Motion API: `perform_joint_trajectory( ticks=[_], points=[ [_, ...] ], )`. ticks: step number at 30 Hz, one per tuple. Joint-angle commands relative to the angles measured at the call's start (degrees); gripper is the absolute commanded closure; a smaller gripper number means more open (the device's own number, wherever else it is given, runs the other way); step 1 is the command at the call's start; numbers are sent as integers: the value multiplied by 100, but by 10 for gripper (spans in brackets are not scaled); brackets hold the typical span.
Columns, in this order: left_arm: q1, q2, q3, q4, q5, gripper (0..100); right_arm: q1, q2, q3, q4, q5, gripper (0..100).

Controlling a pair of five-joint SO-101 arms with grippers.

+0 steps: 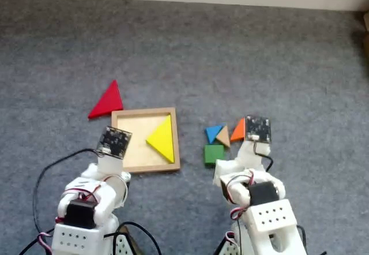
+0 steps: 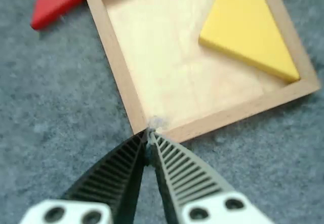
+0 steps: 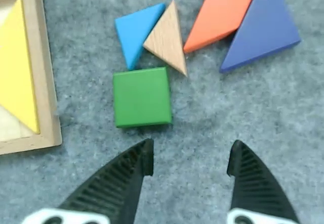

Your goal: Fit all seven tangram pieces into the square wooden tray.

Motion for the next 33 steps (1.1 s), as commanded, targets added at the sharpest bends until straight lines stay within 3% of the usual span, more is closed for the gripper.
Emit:
perform_joint_trajectory(
  ticks=[1, 7, 11, 15, 20, 24, 26, 33],
  points=[
    [110, -277, -1051, 62, -448, 993, 57, -699, 163, -101, -26, 761],
    [-233, -277, -1798, -158, -3516, 993, 31, -1930, 760, -92, -26, 761],
    [-813, -154, -2185, -510, -3138, 961, 31, -2712, 1121, -92, 9, 761],
    [-1270, 901, -2607, -765, -3147, 899, 31, -3336, 1499, -84, 519, 761],
    [-1323, 3125, -3407, -1169, -3147, 893, 31, -3266, 1666, -101, 598, 761],
    [-1314, 5051, -4338, -1187, -3112, 782, 31, -3275, 1666, -101, 607, 761],
    [-1323, 5965, -4857, -1187, -2769, 728, 31, -3275, 1666, -101, 607, 761],
    [-1323, 9042, -7020, -1178, -2365, 691, 31, -3275, 1666, -101, 615, 761]
  ],
)
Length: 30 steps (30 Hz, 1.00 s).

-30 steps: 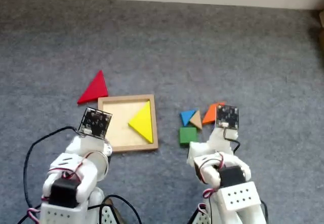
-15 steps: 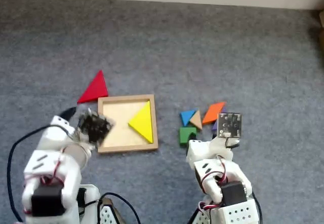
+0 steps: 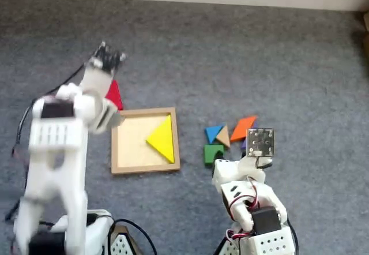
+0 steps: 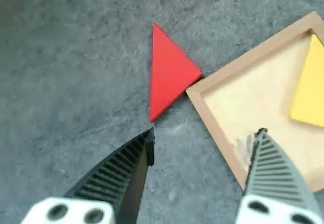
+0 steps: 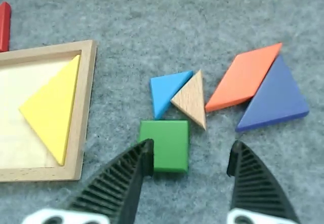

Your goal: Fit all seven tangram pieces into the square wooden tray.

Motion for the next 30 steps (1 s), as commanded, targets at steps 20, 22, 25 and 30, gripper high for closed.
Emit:
perform_joint_trajectory(
  ticks=[20, 22, 25, 30],
  points=[
    [-409, 6958, -6730, 1521, 62, 691, 48, -75, 356, -110, 88, 761],
    [-505, 7310, -7125, 1688, 53, 691, 48, -75, 356, -110, 88, 761],
    [-611, 7732, -7609, 1908, 35, 692, 48, -75, 356, -110, 88, 761],
    [-743, 8101, -8347, 2295, -62, 695, 48, -75, 356, -110, 88, 761]
  ],
)
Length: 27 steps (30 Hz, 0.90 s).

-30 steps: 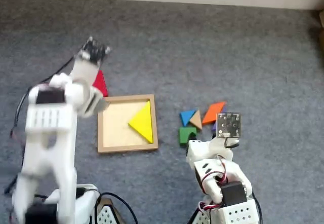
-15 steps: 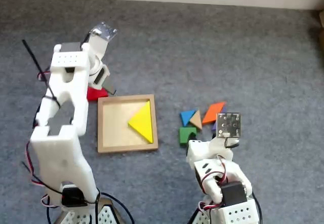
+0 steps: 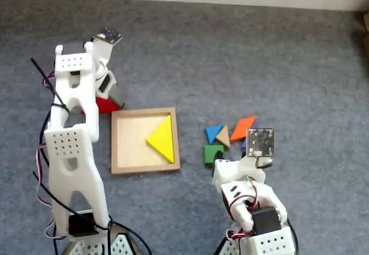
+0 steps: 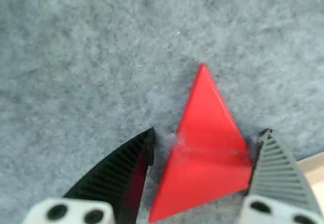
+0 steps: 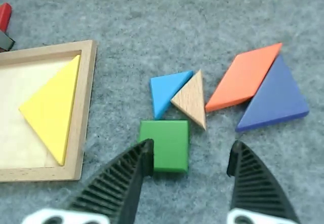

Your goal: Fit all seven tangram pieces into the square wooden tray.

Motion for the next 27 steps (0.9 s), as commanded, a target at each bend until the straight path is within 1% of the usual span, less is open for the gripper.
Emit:
perform_joint_trajectory(
  ticks=[1, 6, 9, 11, 17, 21, 24, 27],
  points=[
    [-233, 40, -673, 299, -62, 695, 48, -75, 356, -110, 79, 761],
    [-233, 22, -1165, 826, -114, 691, 48, -75, 356, -110, 79, 761],
    [-233, 48, -1499, 1090, -466, 691, 48, -75, 356, -110, 79, 761],
    [-233, 66, -1499, 1116, -607, 691, 48, -75, 356, -110, 79, 761],
    [-374, 92, -1411, 897, -580, 694, 48, -75, 365, -110, 79, 761],
    [-391, 374, -1455, 862, -97, 693, 48, -75, 365, -110, 79, 761],
    [-321, 479, -1455, 862, -53, 694, 48, -75, 365, -110, 79, 761],
    [-233, 541, -1455, 862, 352, 694, 48, -75, 365, -110, 79, 761]
  ],
)
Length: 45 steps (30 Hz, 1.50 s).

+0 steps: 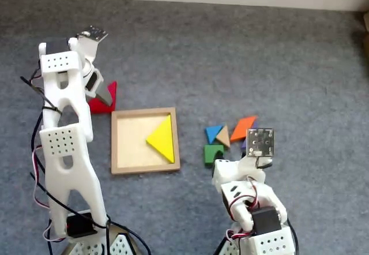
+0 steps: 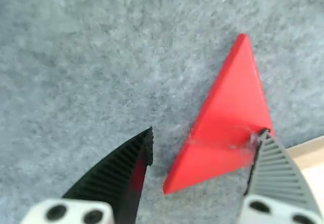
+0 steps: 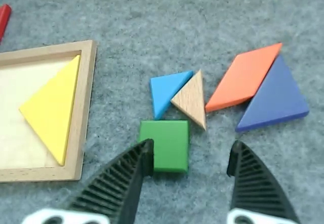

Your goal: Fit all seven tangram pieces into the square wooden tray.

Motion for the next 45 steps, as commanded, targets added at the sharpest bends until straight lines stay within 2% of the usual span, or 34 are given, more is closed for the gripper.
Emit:
perform_joint_trajectory(
  ticks=[1, 7, 16, 21, 25, 30, 36, 45],
  points=[
    [110, 40, -154, -79, 457, 694, 48, -75, 365, -110, 79, 761],
    [-22, 110, -127, -193, 958, 695, 57, -75, 365, -110, 79, 761],
    [-804, 171, -154, -185, 1002, 695, 66, -75, 365, -110, 79, 761],
    [-787, 92, -426, -44, 1020, 695, 66, -75, 365, -110, 79, 761],
    [-778, 48, -963, 325, 1468, 695, 66, -75, 365, -110, 79, 761],
    [-734, 40, -1631, 510, 1468, 692, 66, -75, 365, -110, 79, 761],
    [-321, -356, -1420, 527, 668, 691, 66, -75, 365, -110, 88, 761],
    [233, -1077, -154, 510, -1538, 691, 66, -75, 365, -110, 88, 761]
  ],
)
